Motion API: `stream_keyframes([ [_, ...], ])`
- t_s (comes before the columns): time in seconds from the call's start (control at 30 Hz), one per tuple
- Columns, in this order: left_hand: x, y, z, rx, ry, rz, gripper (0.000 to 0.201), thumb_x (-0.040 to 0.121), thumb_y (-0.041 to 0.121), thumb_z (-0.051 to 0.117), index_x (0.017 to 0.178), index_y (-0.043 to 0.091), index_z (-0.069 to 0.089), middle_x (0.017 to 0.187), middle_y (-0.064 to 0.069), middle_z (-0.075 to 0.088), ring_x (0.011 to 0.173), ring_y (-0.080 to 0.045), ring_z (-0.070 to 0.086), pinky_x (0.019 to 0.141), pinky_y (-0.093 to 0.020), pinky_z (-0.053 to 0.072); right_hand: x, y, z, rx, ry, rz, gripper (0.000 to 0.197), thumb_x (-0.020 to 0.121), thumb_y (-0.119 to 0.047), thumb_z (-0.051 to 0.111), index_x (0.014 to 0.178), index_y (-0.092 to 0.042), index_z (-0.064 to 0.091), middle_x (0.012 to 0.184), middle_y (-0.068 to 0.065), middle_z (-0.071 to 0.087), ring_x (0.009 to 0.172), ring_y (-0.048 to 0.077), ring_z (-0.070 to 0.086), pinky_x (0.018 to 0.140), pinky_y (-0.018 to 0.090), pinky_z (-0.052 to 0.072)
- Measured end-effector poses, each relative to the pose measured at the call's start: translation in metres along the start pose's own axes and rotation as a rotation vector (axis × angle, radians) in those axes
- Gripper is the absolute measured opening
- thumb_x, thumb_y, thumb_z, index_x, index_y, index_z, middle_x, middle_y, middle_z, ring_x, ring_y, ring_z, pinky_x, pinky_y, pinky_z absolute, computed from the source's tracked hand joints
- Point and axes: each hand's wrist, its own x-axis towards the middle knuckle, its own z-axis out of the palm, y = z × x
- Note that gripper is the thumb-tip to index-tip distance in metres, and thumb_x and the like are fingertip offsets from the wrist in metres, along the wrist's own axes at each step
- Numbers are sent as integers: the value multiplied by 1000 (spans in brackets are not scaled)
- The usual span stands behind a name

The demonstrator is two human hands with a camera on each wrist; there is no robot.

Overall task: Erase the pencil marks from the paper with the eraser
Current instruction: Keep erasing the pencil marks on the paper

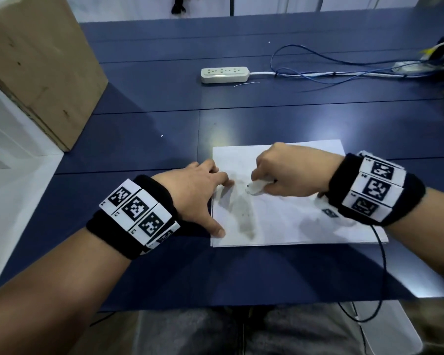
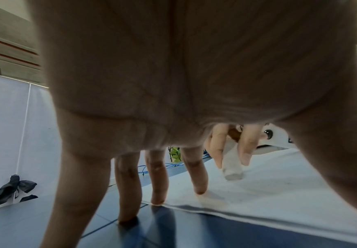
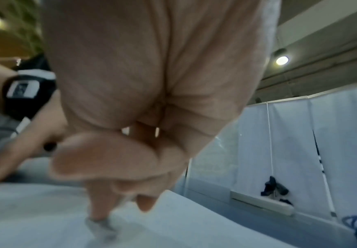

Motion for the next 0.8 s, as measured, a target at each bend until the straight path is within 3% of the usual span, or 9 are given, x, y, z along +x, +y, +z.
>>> stream_keyframes([
  [0.1, 0, 0, 0, -6, 1, 4, 109, 51, 78, 74, 144, 39, 30, 137, 9, 31, 123, -17, 37, 101, -43, 45, -12, -10, 3, 6, 4, -72, 16, 84, -28, 54, 76, -16, 61, 80, 5, 62, 75, 27, 55, 69, 40, 49],
  [0.23, 1, -1, 1, -16, -10, -1, 111, 51, 78, 74, 145, 41, 29, 136, 10, 30, 123, -16, 36, 101, -43, 45, -31, -34, 3, 91, -209, -199, 19, 82, -23, 59, 98, -20, 69, 89, 0, 63, 72, 15, 45, 68, 26, 38],
  [0.33, 1, 0, 0, -10, -3, 0, 109, 51, 77, 74, 144, 40, 31, 136, 9, 31, 123, -17, 37, 100, -43, 45, -11, -17, 3, 33, -84, -134, 13, 80, -26, 57, 86, -21, 68, 81, 3, 66, 75, 24, 56, 69, 33, 48],
  [0.4, 1, 1, 0, -8, 5, -2, 109, 51, 78, 74, 143, 39, 32, 136, 9, 31, 123, -17, 37, 99, -43, 46, 0, -1, 0, 14, -13, -16, 21, 87, -35, 53, 76, -20, 62, 75, 3, 63, 74, 27, 56, 68, 40, 52],
  [0.47, 0, 0, 0, -9, 8, -3, 109, 50, 78, 74, 143, 39, 31, 136, 9, 31, 123, -17, 37, 99, -44, 46, -1, 1, 5, -4, 25, 2, 24, 89, -36, 52, 73, -20, 59, 76, 4, 62, 75, 28, 56, 68, 41, 52],
  [0.53, 1, 0, 1, -12, 5, 1, 110, 50, 78, 74, 144, 40, 31, 136, 9, 31, 123, -17, 37, 100, -43, 45, -15, -15, 6, 8, 18, -100, 13, 83, -26, 55, 80, -17, 63, 82, 5, 64, 77, 26, 57, 70, 33, 48],
  [0.63, 2, -2, 2, -14, 3, 6, 112, 48, 79, 73, 144, 39, 31, 135, 8, 31, 120, -17, 37, 101, -43, 44, -35, -37, 8, 131, -168, -234, 25, 83, -24, 58, 104, -20, 70, 93, 0, 64, 75, 15, 48, 68, 21, 36],
  [0.7, 1, -2, 2, -10, 4, 9, 111, 49, 79, 73, 143, 38, 32, 135, 8, 32, 120, -18, 37, 101, -42, 44, -28, -33, 8, 116, -165, -211, 26, 83, -29, 57, 105, -22, 70, 92, 0, 66, 78, 17, 53, 72, 27, 45],
  [0.8, 1, -1, 1, 0, 9, 8, 108, 50, 78, 73, 141, 37, 33, 134, 7, 32, 121, -19, 38, 100, -43, 45, -2, -7, 4, 25, -9, -59, 21, 85, -35, 52, 78, -19, 63, 77, 4, 65, 74, 27, 56, 69, 41, 52],
])
